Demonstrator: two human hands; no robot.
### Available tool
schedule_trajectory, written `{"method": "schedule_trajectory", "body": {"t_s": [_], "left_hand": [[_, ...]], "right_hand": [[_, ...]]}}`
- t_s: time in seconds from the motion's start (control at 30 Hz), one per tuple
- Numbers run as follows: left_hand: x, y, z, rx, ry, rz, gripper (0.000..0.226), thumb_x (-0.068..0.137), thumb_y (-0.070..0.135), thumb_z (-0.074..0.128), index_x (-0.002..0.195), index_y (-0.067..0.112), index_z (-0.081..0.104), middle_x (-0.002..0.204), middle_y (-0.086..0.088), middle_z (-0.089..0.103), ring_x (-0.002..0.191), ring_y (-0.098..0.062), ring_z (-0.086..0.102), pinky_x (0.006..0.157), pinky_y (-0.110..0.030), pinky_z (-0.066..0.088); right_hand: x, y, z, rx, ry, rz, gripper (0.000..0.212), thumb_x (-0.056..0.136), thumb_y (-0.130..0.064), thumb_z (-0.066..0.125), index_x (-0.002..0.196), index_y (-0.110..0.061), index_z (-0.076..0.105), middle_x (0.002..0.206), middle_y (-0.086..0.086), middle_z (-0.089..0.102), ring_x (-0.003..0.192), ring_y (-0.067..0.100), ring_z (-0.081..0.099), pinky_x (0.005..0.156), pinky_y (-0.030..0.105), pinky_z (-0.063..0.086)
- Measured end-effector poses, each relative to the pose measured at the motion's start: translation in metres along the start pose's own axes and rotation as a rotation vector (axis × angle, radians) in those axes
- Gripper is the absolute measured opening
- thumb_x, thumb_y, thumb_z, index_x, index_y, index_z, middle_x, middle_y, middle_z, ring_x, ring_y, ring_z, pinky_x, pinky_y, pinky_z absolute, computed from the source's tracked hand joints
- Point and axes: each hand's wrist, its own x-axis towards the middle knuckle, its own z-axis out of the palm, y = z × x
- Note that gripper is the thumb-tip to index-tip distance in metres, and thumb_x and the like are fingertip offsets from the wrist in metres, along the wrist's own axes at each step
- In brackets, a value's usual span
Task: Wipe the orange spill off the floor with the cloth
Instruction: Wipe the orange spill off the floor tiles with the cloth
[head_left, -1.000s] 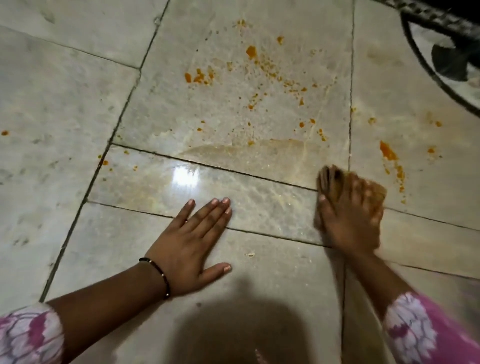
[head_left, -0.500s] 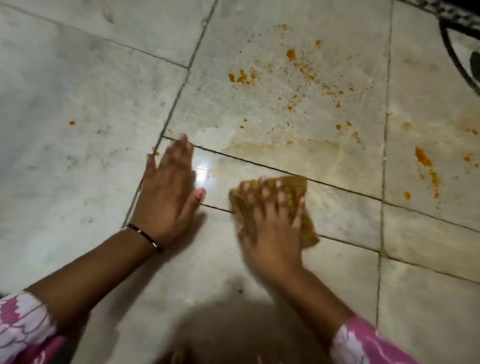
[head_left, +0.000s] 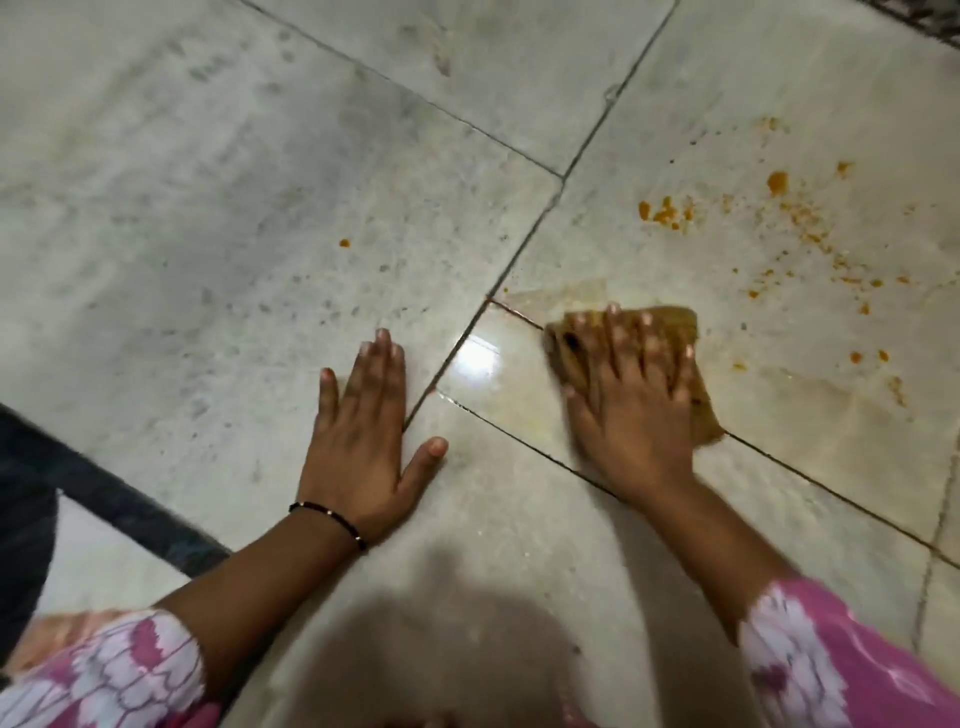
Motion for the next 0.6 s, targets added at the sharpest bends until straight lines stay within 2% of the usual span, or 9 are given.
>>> {"method": "schedule_trajectory", "body": {"t_s": [0.07, 0.13, 0.23, 0.3, 0.37, 0.47, 0.53, 0.6], "left_hand": [[0.000, 0.000, 0.001, 0.017, -0.015, -0.008, 0.084, 0.091, 0.064, 0.008, 0.150, 0.005, 0.000, 0.159, -0.011, -0.008, 0.146, -0.018, -0.011, 0.116, -0.045, -0.006], [0.000, 0.000, 0.002, 0.024, -0.016, -0.015, 0.083, 0.091, 0.063, 0.008, 0.150, 0.005, 0.001, 0.159, -0.011, -0.007, 0.146, -0.019, -0.010, 0.116, -0.046, -0.003], [0.001, -0.002, 0.003, 0.002, -0.004, -0.019, 0.081, 0.093, 0.062, 0.008, 0.150, 0.004, 0.003, 0.159, -0.012, -0.004, 0.147, -0.020, -0.006, 0.117, -0.045, -0.003], [-0.001, -0.001, 0.003, -0.044, 0.016, -0.010, 0.080, 0.093, 0.061, 0.006, 0.150, 0.005, 0.002, 0.159, -0.011, -0.005, 0.147, -0.021, -0.006, 0.117, -0.042, -0.005], [-0.004, -0.001, 0.000, -0.105, 0.036, -0.015, 0.080, 0.093, 0.062, 0.006, 0.150, 0.006, 0.001, 0.159, -0.009, -0.008, 0.147, -0.021, -0.007, 0.117, -0.042, -0.008], [0.002, -0.015, -0.012, -0.013, 0.081, -0.117, 0.084, 0.090, 0.065, 0.007, 0.150, 0.007, -0.002, 0.159, -0.008, -0.011, 0.146, -0.020, -0.010, 0.116, -0.043, -0.014], [0.013, -0.028, -0.016, 0.065, 0.089, -0.191, 0.088, 0.087, 0.069, 0.006, 0.150, 0.008, -0.005, 0.158, -0.008, -0.013, 0.146, -0.019, -0.014, 0.115, -0.045, -0.015], [0.022, -0.036, -0.015, 0.095, 0.077, -0.240, 0.090, 0.086, 0.070, 0.006, 0.150, 0.008, -0.007, 0.158, -0.009, -0.015, 0.145, -0.018, -0.016, 0.115, -0.046, -0.014]], "right_hand": [[-0.025, -0.026, 0.006, -0.008, 0.000, -0.073, 0.065, 0.087, -0.049, 0.032, 0.148, -0.034, 0.016, 0.157, 0.005, 0.022, 0.143, 0.031, 0.015, 0.111, 0.060, 0.004], [-0.021, -0.061, 0.008, 0.013, -0.022, -0.232, 0.062, 0.087, -0.048, 0.036, 0.147, -0.034, 0.025, 0.156, 0.003, 0.026, 0.143, 0.031, 0.018, 0.110, 0.061, 0.005], [0.042, -0.090, 0.003, 0.025, -0.054, -0.430, 0.058, 0.094, -0.048, 0.032, 0.148, -0.039, 0.013, 0.159, -0.005, 0.011, 0.146, 0.024, 0.006, 0.112, 0.058, -0.004], [0.089, -0.077, -0.002, 0.005, -0.093, -0.394, 0.057, 0.096, -0.047, 0.028, 0.148, -0.041, 0.006, 0.160, -0.007, 0.003, 0.146, 0.023, -0.001, 0.113, 0.055, -0.008], [0.109, -0.040, -0.011, 0.038, -0.114, -0.213, 0.056, 0.097, -0.048, 0.025, 0.149, -0.039, 0.006, 0.160, -0.004, 0.002, 0.146, 0.025, -0.002, 0.113, 0.053, -0.008], [0.077, 0.010, -0.018, 0.017, -0.121, -0.022, 0.062, 0.093, -0.054, 0.018, 0.149, -0.035, -0.002, 0.160, -0.002, -0.002, 0.146, 0.025, -0.006, 0.114, 0.055, -0.006], [0.038, 0.005, -0.012, -0.027, -0.104, -0.060, 0.066, 0.089, -0.054, 0.017, 0.150, -0.034, -0.001, 0.160, 0.000, 0.001, 0.146, 0.027, -0.004, 0.113, 0.057, -0.006], [0.019, -0.027, -0.003, -0.009, -0.095, -0.161, 0.068, 0.086, -0.050, 0.026, 0.150, -0.033, 0.009, 0.159, 0.003, 0.009, 0.145, 0.031, 0.004, 0.111, 0.060, -0.004]]}}
